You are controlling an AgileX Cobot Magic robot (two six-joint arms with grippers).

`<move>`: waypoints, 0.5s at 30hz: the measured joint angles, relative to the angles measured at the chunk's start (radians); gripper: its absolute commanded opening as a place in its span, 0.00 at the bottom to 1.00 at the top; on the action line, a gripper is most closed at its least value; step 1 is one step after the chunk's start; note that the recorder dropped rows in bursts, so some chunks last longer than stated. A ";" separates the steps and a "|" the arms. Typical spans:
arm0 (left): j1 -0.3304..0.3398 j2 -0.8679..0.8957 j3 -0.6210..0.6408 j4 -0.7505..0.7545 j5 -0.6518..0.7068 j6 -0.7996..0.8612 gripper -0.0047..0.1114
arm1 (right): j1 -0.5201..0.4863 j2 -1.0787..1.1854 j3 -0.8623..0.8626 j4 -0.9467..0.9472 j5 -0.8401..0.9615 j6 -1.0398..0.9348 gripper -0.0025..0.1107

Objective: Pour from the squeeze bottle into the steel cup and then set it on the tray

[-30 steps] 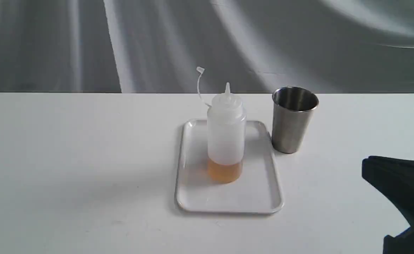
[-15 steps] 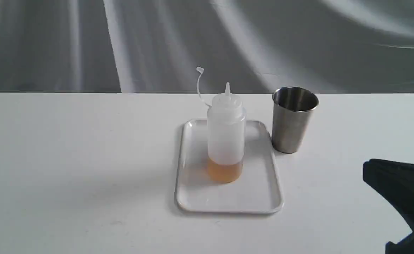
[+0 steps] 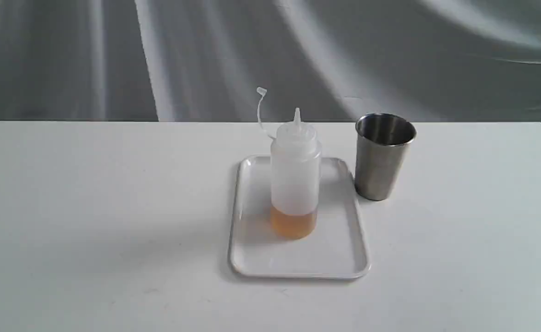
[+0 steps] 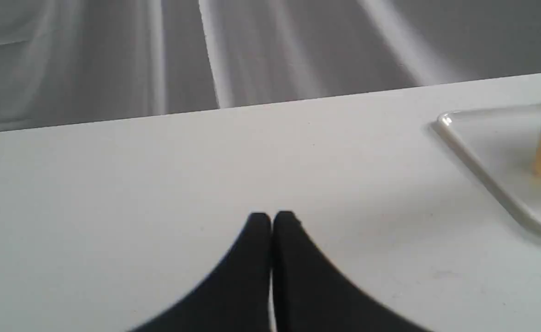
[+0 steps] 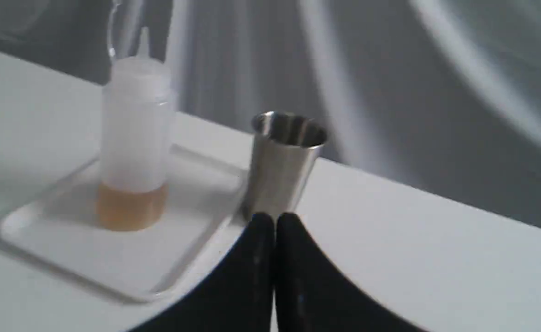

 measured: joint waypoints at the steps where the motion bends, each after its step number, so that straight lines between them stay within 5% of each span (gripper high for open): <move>1: 0.000 0.000 0.000 0.000 0.000 0.000 0.04 | -0.022 -0.022 0.001 -0.005 0.000 0.000 0.02; 15: 0.000 0.000 0.000 0.000 0.000 0.000 0.04 | -0.097 -0.255 0.090 0.050 0.129 0.000 0.02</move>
